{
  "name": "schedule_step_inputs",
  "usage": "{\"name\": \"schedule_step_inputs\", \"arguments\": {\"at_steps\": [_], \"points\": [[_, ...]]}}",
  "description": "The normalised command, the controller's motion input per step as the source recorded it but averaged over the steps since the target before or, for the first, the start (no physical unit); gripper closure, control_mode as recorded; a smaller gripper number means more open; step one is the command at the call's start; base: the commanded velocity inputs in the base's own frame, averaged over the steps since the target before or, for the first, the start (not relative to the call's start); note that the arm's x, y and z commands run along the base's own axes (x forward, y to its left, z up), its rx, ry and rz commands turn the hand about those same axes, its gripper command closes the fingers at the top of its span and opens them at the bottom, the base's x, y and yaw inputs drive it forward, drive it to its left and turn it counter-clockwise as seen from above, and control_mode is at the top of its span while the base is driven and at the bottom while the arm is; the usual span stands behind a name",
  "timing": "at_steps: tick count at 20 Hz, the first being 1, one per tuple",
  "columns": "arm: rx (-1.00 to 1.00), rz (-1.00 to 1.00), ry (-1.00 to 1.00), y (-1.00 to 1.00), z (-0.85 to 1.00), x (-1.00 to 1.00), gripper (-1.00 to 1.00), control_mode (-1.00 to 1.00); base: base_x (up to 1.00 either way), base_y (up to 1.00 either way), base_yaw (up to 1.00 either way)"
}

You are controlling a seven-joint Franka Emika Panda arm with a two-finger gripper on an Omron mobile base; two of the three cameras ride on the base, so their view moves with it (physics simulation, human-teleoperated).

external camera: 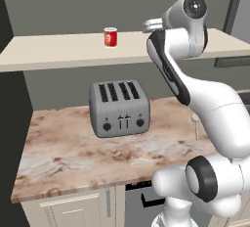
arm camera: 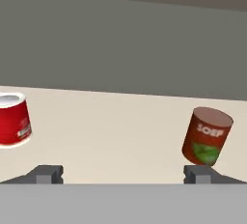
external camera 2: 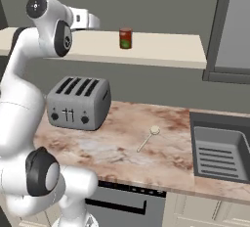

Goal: Restock the canned food cabinet by taking the new fresh canned food from the counter and placing it in the cabinet. Then, take the old canned food from the cabinet and place it on the counter.

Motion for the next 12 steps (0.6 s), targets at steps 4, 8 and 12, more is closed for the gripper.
{"name": "schedule_step_inputs", "arguments": {"at_steps": [4, 8, 12], "points": [[0.09, 0.12, 0.0, 1.0, 0.0, -0.04, -1.0, -1.0, 0.0, 0.0, 0.0], [0.11, 0.1, 0.02, 0.99, 0.0, 0.04, -1.0, -1.0, 0.0, 0.0, 0.0], [0.04, 0.04, 0.09, 0.77, 0.0, 0.29, -1.0, -1.0, 0.0, 0.0, 0.0]]}}
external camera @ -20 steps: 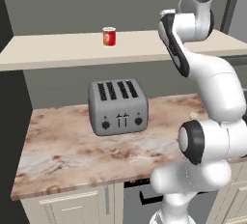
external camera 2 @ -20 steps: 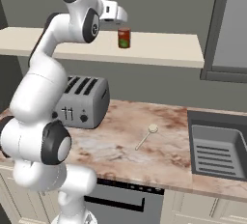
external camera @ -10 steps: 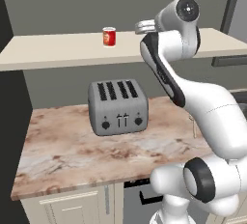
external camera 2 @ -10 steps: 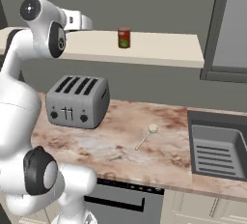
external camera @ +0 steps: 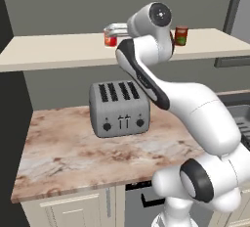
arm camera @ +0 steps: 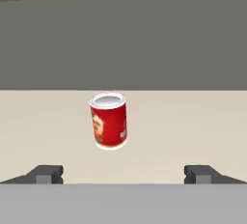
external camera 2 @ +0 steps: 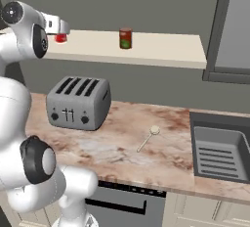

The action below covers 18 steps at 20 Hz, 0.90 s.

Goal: Restock the canned food cabinet by taking the new fresh canned food from the counter and placing it in the cabinet. Then, take the old canned food from the cabinet and place it on the counter.

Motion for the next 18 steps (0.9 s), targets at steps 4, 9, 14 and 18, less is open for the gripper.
{"name": "schedule_step_inputs", "arguments": {"at_steps": [4, 9, 14, 18], "points": [[-0.03, 0.0, 0.06, 0.3, 0.0, 0.36, -1.0, -1.0, 0.0, 0.0, 0.0], [-0.05, 0.0, 0.11, 0.08, -0.2, 0.43, -1.0, -1.0, 0.0, 0.0, 0.0], [-0.01, 0.0, 0.07, 0.0, -0.14, 0.27, -1.0, -1.0, 0.0, 0.0, 0.0], [0.0, 0.0, 0.02, 0.0, -0.18, 0.29, -1.0, -1.0, 0.0, 0.0, 0.0]]}}
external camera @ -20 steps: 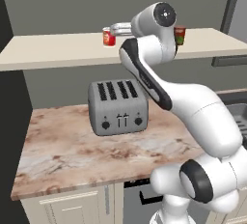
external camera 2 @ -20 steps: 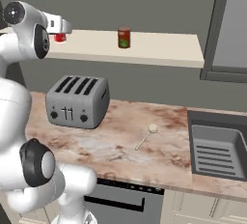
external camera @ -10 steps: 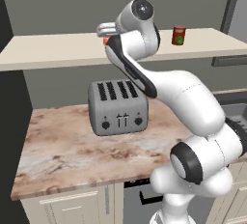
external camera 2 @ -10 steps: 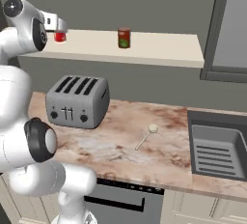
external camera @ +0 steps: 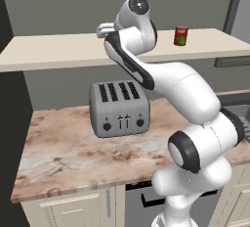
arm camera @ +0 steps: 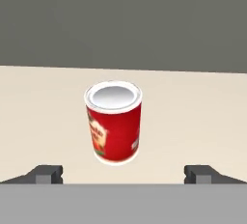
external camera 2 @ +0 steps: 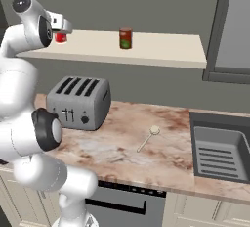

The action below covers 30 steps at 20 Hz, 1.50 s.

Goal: Restock the canned food cabinet by taking the new fresh canned food from the counter and placing it in the cabinet. Then, take the old canned food from the cabinet and place it on the counter.

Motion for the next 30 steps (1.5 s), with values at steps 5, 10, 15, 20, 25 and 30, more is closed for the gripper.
{"name": "schedule_step_inputs", "arguments": {"at_steps": [5, 10, 15, 20, 25, 30], "points": [[0.0, 0.0, 0.0, 0.04, -0.15, 0.28, -1.0, -1.0, 0.0, 0.0, 0.0], [0.0, 0.0, 0.0, 0.09, -0.08, 0.27, -1.0, -1.0, 0.0, 0.0, 0.0], [0.0, 0.0, 0.0, 0.13, -0.01, 0.26, -1.0, -1.0, 0.0, 0.0, 0.0], [0.0, 0.0, 0.0, 0.06, -0.01, 0.16, -1.0, -1.0, 0.0, 0.0, 0.0], [-0.01, 0.0, 0.0, 0.0, -0.06, 0.03, -1.0, -1.0, 0.0, 0.0, 0.0], [-0.03, 0.0, 0.0, 0.0, -0.08, 0.07, -1.0, -1.0, 0.0, 0.0, 0.0]]}}
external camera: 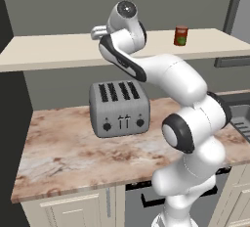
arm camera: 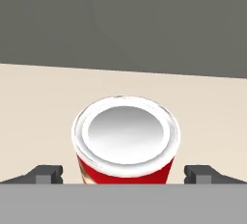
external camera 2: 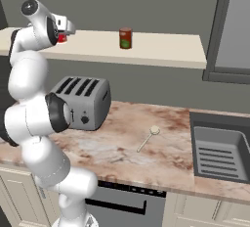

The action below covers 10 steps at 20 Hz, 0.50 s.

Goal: Restock the canned food cabinet by taking the new fresh canned food from the counter and placing it in the cabinet. Then, take the old canned food from the cabinet and place it on the counter.

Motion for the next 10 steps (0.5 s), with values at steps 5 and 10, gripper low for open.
{"name": "schedule_step_inputs", "arguments": {"at_steps": [5, 10], "points": [[-0.05, 0.0, 0.0, 0.0, -0.08, 0.1, 1.0, -1.0, 0.0, 0.0, 0.0], [0.0, 0.0, 0.0, 0.0, 0.0, 0.0, 1.0, -1.0, 0.0, 0.0, 0.0]]}}
